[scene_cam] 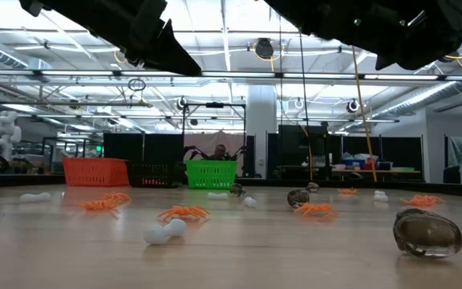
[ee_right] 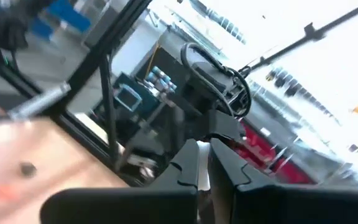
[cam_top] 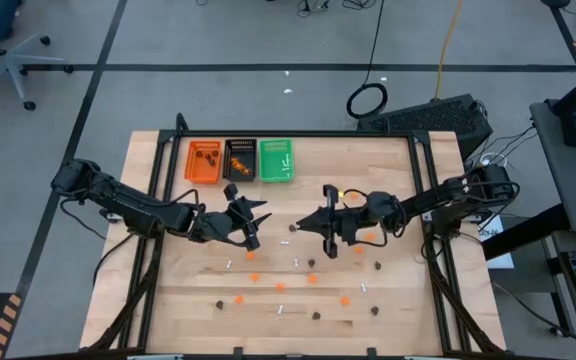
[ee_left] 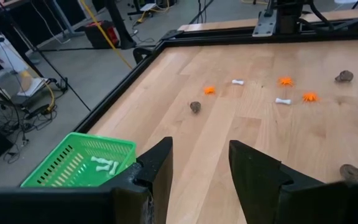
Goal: Sort Halloween decoration
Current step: Put the white bone toy into the green bin
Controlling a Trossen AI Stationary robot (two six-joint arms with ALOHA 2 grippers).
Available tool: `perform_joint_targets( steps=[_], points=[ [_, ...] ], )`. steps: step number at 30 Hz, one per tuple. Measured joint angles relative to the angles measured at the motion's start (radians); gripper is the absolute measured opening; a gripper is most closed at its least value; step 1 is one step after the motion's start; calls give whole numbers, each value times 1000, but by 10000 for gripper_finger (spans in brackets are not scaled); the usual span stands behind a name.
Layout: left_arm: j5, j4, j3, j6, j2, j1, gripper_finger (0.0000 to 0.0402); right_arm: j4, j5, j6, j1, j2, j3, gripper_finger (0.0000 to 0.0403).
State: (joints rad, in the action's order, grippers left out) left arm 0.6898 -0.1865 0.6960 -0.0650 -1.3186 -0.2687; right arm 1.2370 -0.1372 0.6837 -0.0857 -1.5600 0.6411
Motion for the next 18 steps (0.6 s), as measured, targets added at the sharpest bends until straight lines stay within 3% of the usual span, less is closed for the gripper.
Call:
perform_joint_targets(
  steps=[10, 18],
  points=[
    [0, -19, 0, 3, 0, 0, 154, -32, 1, 331, 0, 0, 0, 0],
    [0, -17, 0, 6, 0, 0, 154, -60, 3, 371, 0, 0, 0, 0]
  ],
)
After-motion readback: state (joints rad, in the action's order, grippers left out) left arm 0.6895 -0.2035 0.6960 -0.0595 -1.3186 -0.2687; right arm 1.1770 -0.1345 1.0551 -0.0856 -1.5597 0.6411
